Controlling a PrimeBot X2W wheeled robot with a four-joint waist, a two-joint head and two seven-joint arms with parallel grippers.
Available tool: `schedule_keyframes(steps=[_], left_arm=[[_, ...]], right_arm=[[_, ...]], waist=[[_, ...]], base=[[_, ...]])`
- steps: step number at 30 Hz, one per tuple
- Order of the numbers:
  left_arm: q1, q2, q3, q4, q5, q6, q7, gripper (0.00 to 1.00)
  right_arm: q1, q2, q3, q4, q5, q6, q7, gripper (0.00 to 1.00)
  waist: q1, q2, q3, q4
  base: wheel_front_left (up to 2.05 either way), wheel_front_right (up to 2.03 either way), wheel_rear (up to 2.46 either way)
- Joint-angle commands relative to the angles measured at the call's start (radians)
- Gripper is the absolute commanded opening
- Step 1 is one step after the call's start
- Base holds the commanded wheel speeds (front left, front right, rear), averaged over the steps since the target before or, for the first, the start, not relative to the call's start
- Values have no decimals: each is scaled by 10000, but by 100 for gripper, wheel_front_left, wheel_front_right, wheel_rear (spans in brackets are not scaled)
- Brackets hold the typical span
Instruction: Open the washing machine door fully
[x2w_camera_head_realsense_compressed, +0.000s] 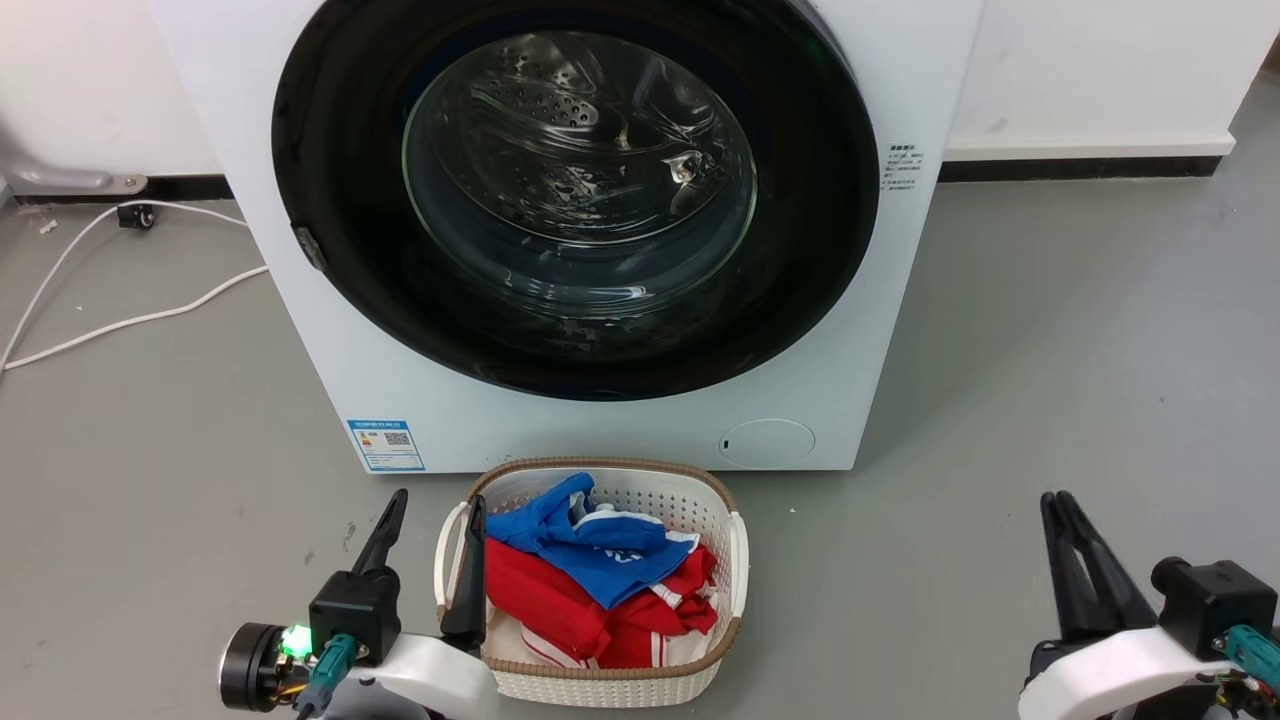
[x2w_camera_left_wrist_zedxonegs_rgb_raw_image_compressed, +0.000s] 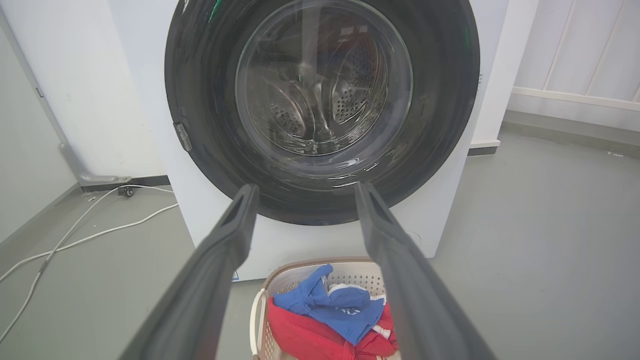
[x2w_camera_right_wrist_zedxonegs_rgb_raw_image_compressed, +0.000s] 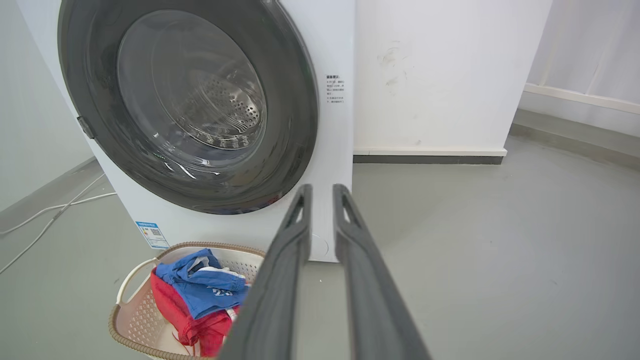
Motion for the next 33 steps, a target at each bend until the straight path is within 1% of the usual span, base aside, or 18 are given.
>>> schedule_keyframes(steps=[1, 6, 10, 11, 18, 23, 26, 27, 28, 29, 32, 33], left_arm=[[11, -19, 28, 19, 45, -27, -26, 100], [21, -36, 65, 54, 66, -34, -26, 100], [36, -58, 86, 61, 71, -36, -26, 100], [36, -72, 88, 62, 66, -38, -26, 100], [-51, -220, 183, -7, -138, -148, -26, 100], [-119, -244, 194, 6, -35, -130, -26, 100], [-125, -226, 191, 4, 12, -129, -26, 100], [-188, -218, 189, -43, 64, -125, -26, 100], [-206, -222, 186, -68, 89, -118, -26, 100], [-297, -243, 169, -124, 108, -120, -26, 100], [-448, -274, 156, -201, 150, -112, -26, 100], [-532, -313, 181, -287, 97, -101, -26, 100]], right_arm=[[-55, 35, 2, 8, 121, 1, 12, 0], [-8, 36, 73, 143, 759, 1, 293, 0], [-55, 31, -99, 257, 1782, 1, 515, 0], [-74, 34, -165, 338, 2437, 1, 565, 0], [-398, 34, -619, 1073, 8064, 1, 1009, 0], [-851, 32, -1039, 1679, 12941, 2, 1372, 0], [-1266, 31, -1498, 2135, 15432, 2, 1616, 0], [-1781, 23, -1952, 2689, 16979, 2, 1883, 0], [-1999, -76, -2085, 2916, 17363, 2, 1946, 0], [-2568, -329, -2327, 3436, 18257, 2, 2096, 0], [-3528, -927, -2426, 4355, 19430, 2, 2291, 0], [-3855, -1234, -2372, 4666, 19640, 2, 2289, 0]], waist=[[0, 0, 0, 5], [0, 0, -4, 7], [0, 0, 1, -2], [0, 0, 6, 3], [0, 0, 89, 53], [0, 0, 168, 74], [0, 0, 229, 91], [0, 0, 337, 109], [0, 0, 397, 114], [0, 0, 572, 151], [0, 0, 869, 221], [0, 0, 991, 262]], base=[[0, 0, 0], [0, 0, 0], [0, 0, 0], [0, 0, 0], [0, 0, 0], [0, 0, 0], [0, 0, 0], [0, 0, 0], [0, 0, 0], [0, 0, 0], [0, 0, 0], [0, 0, 0]])
